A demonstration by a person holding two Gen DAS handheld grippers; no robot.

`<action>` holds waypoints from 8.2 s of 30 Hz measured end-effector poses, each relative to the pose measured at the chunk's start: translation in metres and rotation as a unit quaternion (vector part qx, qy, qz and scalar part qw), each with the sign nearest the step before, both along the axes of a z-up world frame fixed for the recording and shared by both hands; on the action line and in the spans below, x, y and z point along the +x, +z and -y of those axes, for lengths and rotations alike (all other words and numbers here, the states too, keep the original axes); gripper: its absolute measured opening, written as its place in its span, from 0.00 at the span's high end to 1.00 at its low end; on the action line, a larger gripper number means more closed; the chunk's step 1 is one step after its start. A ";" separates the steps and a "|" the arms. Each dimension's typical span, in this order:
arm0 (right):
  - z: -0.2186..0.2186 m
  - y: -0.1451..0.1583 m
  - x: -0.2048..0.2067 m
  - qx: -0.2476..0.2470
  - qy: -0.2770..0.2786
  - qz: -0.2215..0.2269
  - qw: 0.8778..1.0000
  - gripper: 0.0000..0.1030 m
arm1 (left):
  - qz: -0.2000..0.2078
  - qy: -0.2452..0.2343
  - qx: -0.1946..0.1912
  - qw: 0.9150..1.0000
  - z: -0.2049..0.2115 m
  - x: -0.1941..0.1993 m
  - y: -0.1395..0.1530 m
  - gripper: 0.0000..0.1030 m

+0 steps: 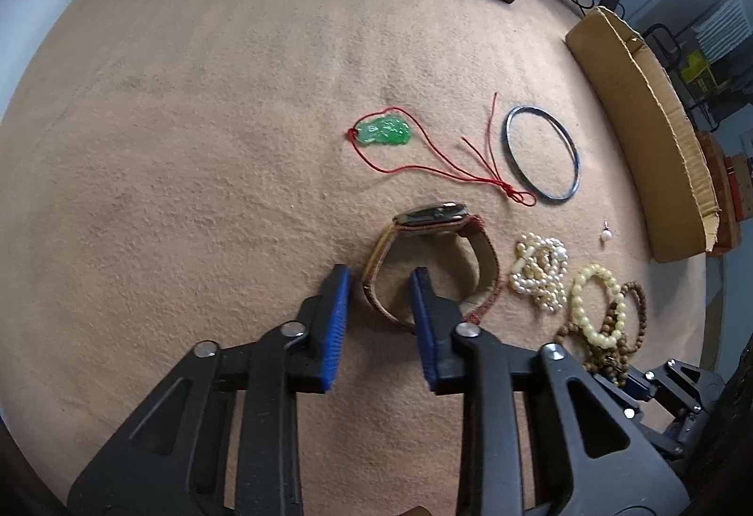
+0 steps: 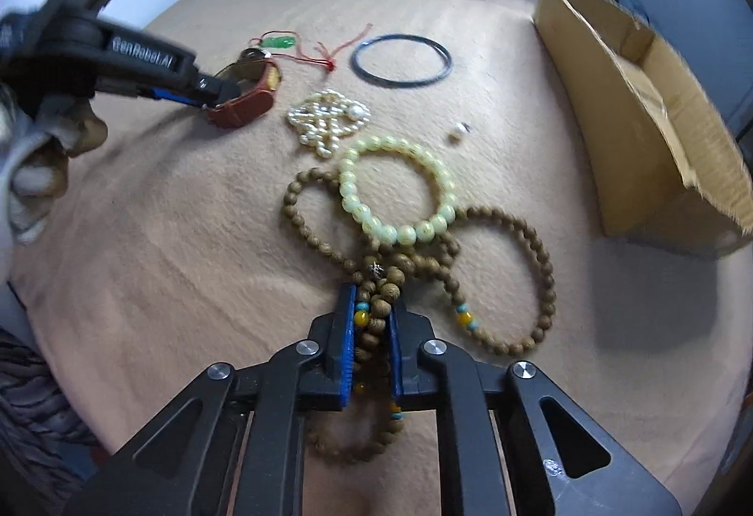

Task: Organize jewelry
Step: 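Close right tool on the wooden bead necklace while left tool grasps the red-strap watch, then lift and carry the bead necklace with right tool while left tool carries the watch over the box, then open right tool to drop the necklace while left tool releases the watch into the box, then move left tool to the pearl necklace while right tool approaches the pale bead bracelet, then close left tool on the pearl necklace while right tool grasps the pale bead bracelet, then carry the pearl necklace with left tool while right tool carries the bracelet over the box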

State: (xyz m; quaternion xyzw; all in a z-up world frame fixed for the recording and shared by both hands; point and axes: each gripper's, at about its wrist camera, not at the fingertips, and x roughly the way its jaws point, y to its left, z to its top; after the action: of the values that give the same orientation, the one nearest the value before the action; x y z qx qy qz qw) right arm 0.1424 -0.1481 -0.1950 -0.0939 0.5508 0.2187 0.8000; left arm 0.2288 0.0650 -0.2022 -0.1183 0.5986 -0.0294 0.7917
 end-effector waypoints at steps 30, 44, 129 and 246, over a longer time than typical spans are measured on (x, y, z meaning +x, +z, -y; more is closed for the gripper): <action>0.079 0.109 -0.012 0.087 -0.077 0.119 0.986 0.90 | 0.096 0.009 -0.031 0.995 0.015 -0.034 0.080 0.95; 0.129 0.141 0.035 0.090 -0.125 0.176 0.972 0.90 | 0.131 -0.031 -0.045 0.990 0.074 0.006 0.109 0.95; 0.107 0.112 0.032 0.070 -0.086 0.147 0.983 0.44 | 0.176 -0.029 0.026 0.984 0.050 -0.003 0.143 0.75; 0.086 0.128 0.065 0.142 -0.098 0.142 0.975 0.94 | 0.191 -0.064 -0.074 0.977 0.076 -0.007 0.130 0.94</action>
State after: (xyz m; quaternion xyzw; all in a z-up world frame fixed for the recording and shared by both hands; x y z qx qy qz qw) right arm 0.2075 -0.2338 -0.0666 0.0446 0.4011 0.1998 0.8929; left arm 0.2220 -0.0105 -0.0726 -0.1300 0.4389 -0.1464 0.8770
